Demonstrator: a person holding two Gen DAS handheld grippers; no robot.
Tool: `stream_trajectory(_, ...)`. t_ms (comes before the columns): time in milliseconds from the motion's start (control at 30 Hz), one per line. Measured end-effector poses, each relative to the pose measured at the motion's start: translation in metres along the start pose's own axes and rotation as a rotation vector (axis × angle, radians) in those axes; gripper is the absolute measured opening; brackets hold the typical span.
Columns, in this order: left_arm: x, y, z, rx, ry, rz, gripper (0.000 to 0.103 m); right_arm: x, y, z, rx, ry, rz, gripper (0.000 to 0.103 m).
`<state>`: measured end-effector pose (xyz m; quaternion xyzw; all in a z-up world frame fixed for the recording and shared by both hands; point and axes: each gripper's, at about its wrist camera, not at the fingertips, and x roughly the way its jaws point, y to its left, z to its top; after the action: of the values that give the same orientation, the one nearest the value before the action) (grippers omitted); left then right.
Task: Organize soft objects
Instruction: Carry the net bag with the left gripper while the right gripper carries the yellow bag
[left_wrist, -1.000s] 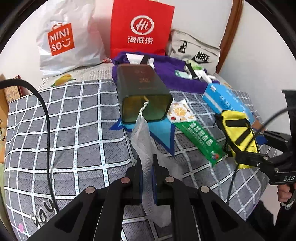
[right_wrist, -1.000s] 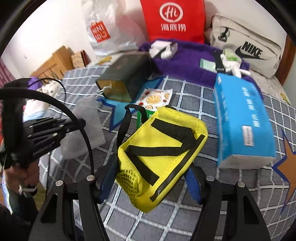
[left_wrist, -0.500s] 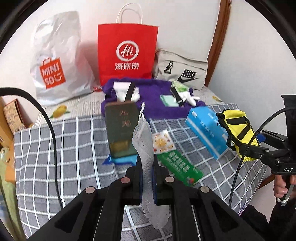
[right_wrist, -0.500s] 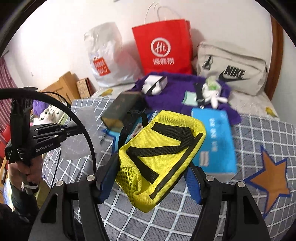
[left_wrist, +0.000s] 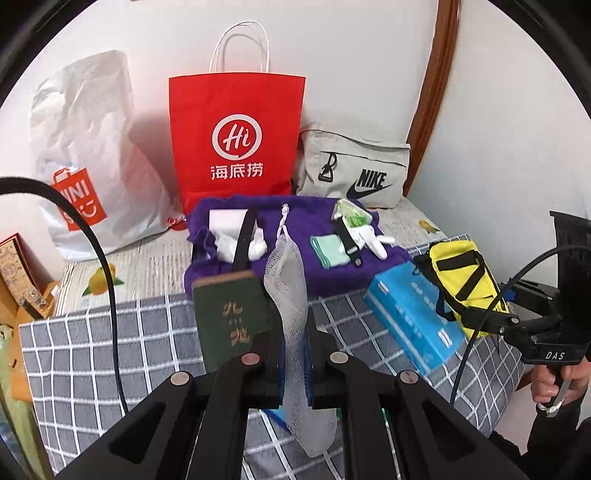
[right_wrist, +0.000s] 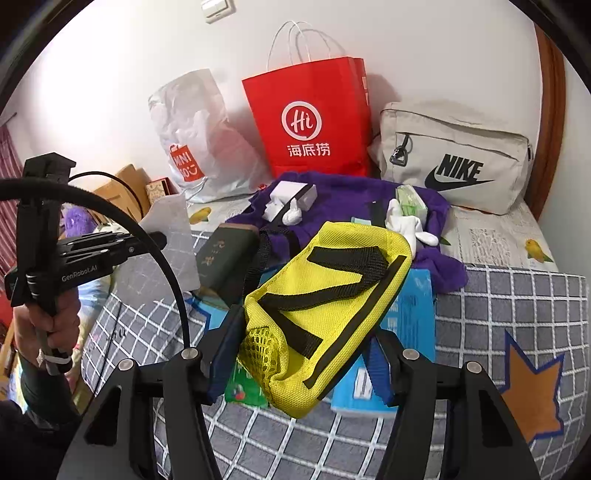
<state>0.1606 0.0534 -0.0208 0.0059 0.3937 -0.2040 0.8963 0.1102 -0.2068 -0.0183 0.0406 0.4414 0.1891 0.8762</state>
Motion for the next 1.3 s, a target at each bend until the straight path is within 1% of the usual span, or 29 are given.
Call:
stream_trajectory(67,0.006,0.002,0.007,-0.008,0.002,0.001,0.008,0.005,-0.004,0.006,0.000,0.002,0.006,0.060)
stream_trajectory(167,0.017,0.007,0.020,-0.018,0.006,-0.006,0.008,0.014,-0.011,0.019,-0.014,-0.004,-0.012,0.060)
stream_trajectory(333,0.039,0.015,0.046,-0.021,0.009,0.001,0.008,0.033,-0.028,0.049,-0.017,-0.013,-0.027,0.060)
stream_trajectory(433,0.051,0.019,0.058,-0.025,0.010,0.009,0.008,0.049,-0.036,0.069,-0.018,-0.013,-0.025,0.060)
stream_trajectory(600,0.076,0.026,0.079,-0.041,0.017,-0.008,0.008,0.082,-0.047,0.102,-0.017,0.000,-0.028,0.060)
stream_trajectory(900,0.112,0.042,0.109,-0.078,0.039,-0.027,0.008,0.128,-0.064,0.145,0.018,0.022,-0.025,0.060)
stream_trajectory(1000,0.122,0.048,0.110,-0.103,0.039,-0.036,0.008,0.151,-0.068,0.155,0.030,0.059,-0.019,0.060)
stream_trajectory(1067,0.127,0.049,0.108,-0.105,0.049,-0.025,0.008,0.169,-0.070,0.157,0.034,0.093,-0.022,0.060)
stream_trajectory(1167,0.135,0.048,0.109,-0.090,0.064,-0.030,0.008,0.193,-0.071,0.153,0.030,0.157,-0.026,0.060)
stream_trajectory(1300,0.144,0.045,0.111,-0.081,0.079,-0.050,0.008,0.218,-0.074,0.147,0.022,0.206,-0.052,0.060)
